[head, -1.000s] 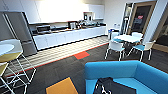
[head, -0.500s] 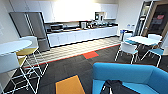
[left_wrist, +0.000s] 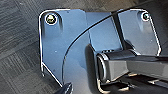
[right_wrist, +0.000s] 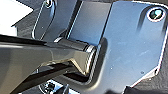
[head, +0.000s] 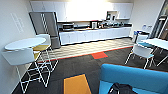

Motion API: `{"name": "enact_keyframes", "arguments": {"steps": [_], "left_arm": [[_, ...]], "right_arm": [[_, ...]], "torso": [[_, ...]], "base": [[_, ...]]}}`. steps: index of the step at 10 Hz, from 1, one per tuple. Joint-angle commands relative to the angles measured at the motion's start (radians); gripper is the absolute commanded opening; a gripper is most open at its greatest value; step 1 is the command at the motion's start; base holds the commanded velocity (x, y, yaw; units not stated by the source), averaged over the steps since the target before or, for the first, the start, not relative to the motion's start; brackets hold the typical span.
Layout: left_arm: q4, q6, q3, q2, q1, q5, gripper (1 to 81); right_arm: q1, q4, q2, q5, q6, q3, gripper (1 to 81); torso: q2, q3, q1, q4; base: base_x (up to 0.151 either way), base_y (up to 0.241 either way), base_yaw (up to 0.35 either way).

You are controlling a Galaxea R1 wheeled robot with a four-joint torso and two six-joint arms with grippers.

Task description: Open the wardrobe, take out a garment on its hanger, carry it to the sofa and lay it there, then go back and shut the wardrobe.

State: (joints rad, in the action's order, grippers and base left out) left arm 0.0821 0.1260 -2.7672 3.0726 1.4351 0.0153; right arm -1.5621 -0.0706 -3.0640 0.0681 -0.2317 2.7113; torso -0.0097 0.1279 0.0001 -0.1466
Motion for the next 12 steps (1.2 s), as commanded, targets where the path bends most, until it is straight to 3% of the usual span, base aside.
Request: {"name": "enact_keyframes", "arguments": {"steps": [1, 12], "left_arm": [[0.01, 0.003, 0.0, 0.003, -0.038, 0.058, 81.1], [0.015, 0.003, 0.0, 0.008, -0.031, 0.058, 81.1]], "right_arm": [[0.032, 0.002, -0.014, -0.06, -0.001, -0.007, 81.1], [0.036, 0.002, -0.014, -0.06, -0.003, -0.002, 81.1]], "torso": [[0.0, 0.0, 0.0, 0.0], [0.0, 0.0, 0.0, 0.0]], "base": [[0.0, 0.0, 0.301], [0.0, 0.0, 0.302]]}}
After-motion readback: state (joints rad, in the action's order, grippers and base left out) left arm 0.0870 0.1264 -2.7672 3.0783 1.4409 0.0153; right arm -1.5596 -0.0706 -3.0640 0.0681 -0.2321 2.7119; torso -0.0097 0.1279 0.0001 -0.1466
